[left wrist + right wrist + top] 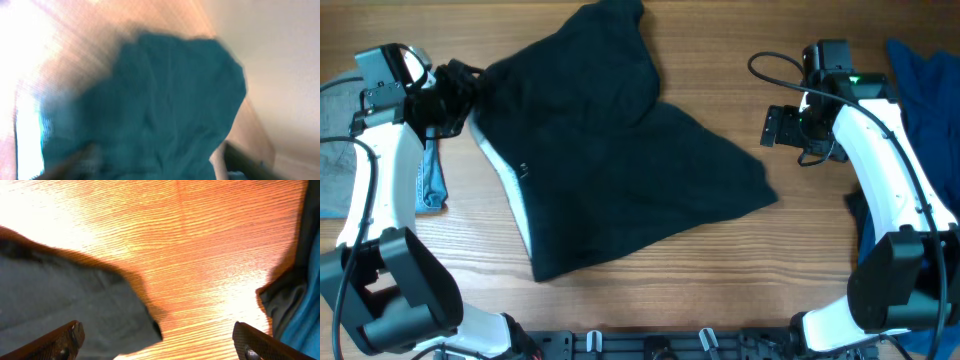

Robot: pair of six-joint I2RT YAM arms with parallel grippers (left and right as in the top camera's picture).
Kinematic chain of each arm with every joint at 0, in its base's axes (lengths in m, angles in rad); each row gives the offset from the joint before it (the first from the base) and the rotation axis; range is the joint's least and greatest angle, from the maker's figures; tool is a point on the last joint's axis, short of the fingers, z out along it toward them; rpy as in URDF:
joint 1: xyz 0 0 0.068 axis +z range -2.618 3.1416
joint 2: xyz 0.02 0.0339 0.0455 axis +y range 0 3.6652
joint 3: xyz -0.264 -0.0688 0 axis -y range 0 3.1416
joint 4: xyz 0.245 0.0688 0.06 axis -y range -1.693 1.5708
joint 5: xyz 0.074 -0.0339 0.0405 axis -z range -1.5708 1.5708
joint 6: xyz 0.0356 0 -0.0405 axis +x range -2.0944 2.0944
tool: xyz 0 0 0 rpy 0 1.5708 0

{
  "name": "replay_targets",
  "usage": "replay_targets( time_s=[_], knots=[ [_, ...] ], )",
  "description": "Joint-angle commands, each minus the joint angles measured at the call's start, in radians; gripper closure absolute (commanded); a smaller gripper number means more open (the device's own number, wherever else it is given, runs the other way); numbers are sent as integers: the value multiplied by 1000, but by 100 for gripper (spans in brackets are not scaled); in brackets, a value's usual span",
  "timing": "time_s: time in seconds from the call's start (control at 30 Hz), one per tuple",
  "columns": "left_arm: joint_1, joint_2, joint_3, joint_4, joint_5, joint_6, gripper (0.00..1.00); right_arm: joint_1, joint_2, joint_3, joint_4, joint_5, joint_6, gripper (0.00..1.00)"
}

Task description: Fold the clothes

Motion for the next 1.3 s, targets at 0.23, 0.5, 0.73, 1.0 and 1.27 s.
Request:
replay_targets(
  time_s=[0.23,0.5,0.73,1.0,1.27],
  knots=[
    [-153,-2,-45,-577,-145,23,0,-3,3,1,-36,-199,-6,0],
    [-333,-2,-217,-659,-155,-13,0,-2,3,-166,-41,-338,2,0],
    [-423,-2,-336,-676,-136,-66,0,-2,3,-380,158,-404,26,12],
    [-540,-2,-341,-698,-137,-100,0,-2,3,-528,373,-300,162,40],
    [-682,-2,-341,-700,-137,-183,0,-3,3,-548,285,-387,158,13]
  ],
)
